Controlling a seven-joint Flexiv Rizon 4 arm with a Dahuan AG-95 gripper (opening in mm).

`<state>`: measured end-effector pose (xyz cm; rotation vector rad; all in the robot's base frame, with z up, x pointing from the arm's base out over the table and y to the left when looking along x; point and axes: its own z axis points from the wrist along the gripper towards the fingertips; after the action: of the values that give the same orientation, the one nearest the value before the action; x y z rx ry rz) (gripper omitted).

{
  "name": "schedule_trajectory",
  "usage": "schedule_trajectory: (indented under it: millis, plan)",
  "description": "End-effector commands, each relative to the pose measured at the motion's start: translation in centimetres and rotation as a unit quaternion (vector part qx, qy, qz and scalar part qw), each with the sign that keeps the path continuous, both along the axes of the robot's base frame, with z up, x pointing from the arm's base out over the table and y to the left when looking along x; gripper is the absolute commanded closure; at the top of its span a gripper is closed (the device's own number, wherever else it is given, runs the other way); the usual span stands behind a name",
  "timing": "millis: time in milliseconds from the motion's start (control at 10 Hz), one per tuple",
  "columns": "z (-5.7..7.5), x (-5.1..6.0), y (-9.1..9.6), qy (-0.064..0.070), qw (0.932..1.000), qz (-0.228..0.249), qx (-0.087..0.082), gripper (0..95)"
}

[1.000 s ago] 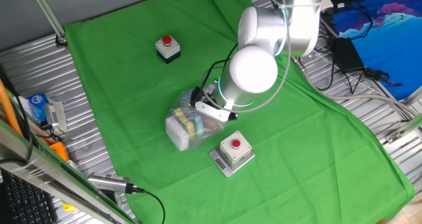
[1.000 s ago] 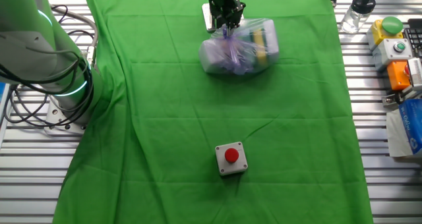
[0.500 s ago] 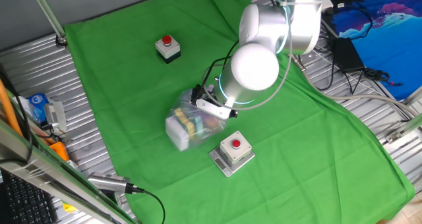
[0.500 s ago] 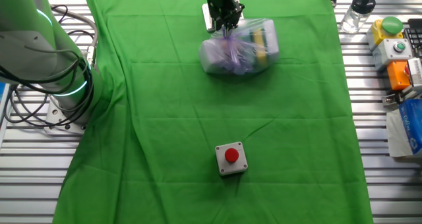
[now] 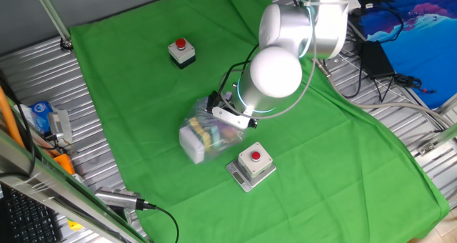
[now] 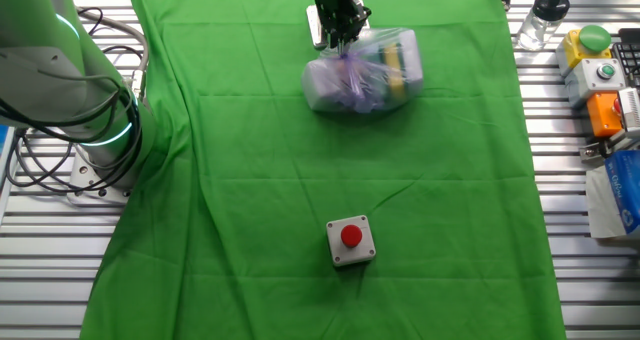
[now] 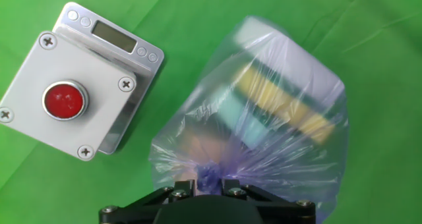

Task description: Pick up a bag of things

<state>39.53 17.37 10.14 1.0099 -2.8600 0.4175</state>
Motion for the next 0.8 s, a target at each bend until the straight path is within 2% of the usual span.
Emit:
schedule_trajectory:
  millis: [100,800]
  plan:
    - [0.04,-0.05,-0.10,0.000,1.0000,0.001,0.001,57.0]
    - [0.21,0.77,0.01,0.002,1.0000,0.008,0.003,57.0]
